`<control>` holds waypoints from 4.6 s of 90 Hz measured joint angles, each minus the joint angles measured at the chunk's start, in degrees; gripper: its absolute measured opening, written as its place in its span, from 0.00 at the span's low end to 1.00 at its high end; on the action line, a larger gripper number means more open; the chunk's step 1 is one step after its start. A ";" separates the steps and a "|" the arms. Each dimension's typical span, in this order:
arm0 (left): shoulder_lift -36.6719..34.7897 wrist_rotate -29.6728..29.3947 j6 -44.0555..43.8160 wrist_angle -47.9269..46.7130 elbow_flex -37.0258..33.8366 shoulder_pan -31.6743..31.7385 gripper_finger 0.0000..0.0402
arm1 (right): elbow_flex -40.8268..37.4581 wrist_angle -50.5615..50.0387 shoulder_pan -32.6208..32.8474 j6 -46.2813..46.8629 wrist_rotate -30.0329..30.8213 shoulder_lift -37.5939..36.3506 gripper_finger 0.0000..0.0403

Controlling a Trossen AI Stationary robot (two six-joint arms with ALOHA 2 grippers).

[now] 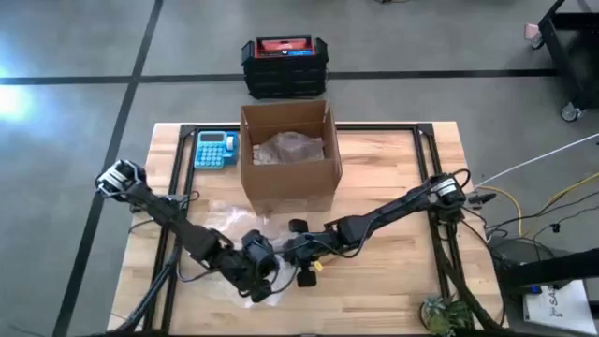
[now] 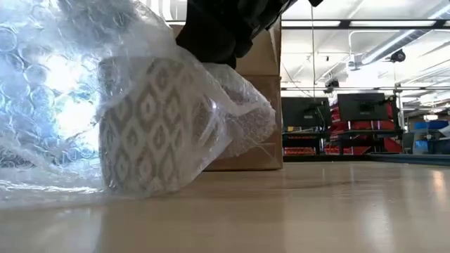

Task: Wrap mug
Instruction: Wrap the gray mug with transparent bubble wrap

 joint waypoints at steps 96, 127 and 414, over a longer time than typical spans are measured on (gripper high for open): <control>10.24 -0.24 1.76 2.33 -0.81 3.29 0.05 | 9.18 -27.53 0.52 -0.57 0.74 -8.64 0.03; 10.17 -0.18 1.56 3.97 -0.87 3.28 0.05 | -0.03 -32.93 1.64 3.28 17.04 -9.08 0.03; 7.20 14.05 -0.62 -13.99 7.34 3.65 0.05 | 10.54 -15.67 2.78 -0.13 0.13 2.81 0.03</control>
